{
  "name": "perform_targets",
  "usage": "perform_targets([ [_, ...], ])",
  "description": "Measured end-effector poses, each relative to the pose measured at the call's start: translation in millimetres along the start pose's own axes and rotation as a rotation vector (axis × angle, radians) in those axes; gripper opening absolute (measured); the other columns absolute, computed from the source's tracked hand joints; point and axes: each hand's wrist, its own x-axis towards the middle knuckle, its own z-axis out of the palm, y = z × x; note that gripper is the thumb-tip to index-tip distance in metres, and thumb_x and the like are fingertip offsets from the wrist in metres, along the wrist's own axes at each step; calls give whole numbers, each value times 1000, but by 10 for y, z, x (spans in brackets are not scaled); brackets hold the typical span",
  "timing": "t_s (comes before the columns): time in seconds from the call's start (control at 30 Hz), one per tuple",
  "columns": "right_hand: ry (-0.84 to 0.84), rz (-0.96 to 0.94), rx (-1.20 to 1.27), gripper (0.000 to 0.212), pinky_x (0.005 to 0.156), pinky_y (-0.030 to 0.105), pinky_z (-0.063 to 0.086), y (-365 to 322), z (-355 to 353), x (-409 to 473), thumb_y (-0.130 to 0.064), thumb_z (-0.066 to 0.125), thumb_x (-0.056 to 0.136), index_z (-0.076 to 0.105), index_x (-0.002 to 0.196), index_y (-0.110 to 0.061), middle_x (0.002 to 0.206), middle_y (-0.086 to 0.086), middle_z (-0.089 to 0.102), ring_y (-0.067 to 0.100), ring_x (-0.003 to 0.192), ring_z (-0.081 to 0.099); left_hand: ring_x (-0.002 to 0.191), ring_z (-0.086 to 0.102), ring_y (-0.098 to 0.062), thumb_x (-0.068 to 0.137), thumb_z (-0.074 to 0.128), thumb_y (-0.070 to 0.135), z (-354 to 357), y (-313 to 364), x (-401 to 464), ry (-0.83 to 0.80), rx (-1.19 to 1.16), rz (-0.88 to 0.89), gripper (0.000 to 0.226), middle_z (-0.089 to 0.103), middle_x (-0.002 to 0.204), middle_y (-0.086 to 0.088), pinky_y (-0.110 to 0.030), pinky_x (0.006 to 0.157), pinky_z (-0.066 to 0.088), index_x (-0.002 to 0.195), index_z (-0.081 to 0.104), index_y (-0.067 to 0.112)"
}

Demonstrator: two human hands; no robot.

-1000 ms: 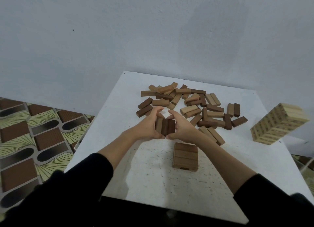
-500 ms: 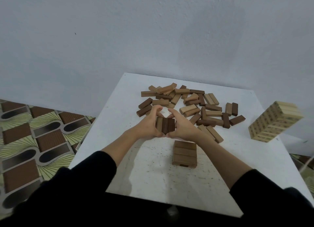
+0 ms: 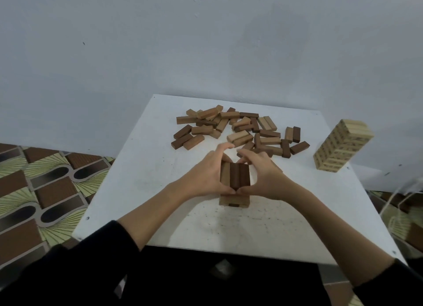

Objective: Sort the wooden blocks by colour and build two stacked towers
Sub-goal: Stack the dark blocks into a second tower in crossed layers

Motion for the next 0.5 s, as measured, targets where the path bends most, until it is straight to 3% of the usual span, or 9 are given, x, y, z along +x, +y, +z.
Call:
perform_targets([
  [0.13,-27,-20,17,93,100,26,31,27,98,-130,-31,81,70,25,144,-21,128,-4,48,8,114,35,112,45,-12,61,88,29,118,16,-81,-38,-20,-40,104,48,119,2,-22,90,37,137,17,35],
  [0.27,-68,-5,26,94,110,37,32,55,152,-155,-31,81,71,23,144,-21,131,-1,46,15,124,38,115,44,-13,62,88,29,157,8,-120,-67,-19,-59,105,47,123,1,-26,96,39,138,17,34],
  [0.5,-109,-24,-15,105,107,36,32,94,158,-144,-35,83,67,15,147,-22,140,-1,38,16,127,35,122,40,-14,62,89,26,129,-3,-162,-132,8,-73,111,41,134,0,-28,104,34,142,13,34],
])
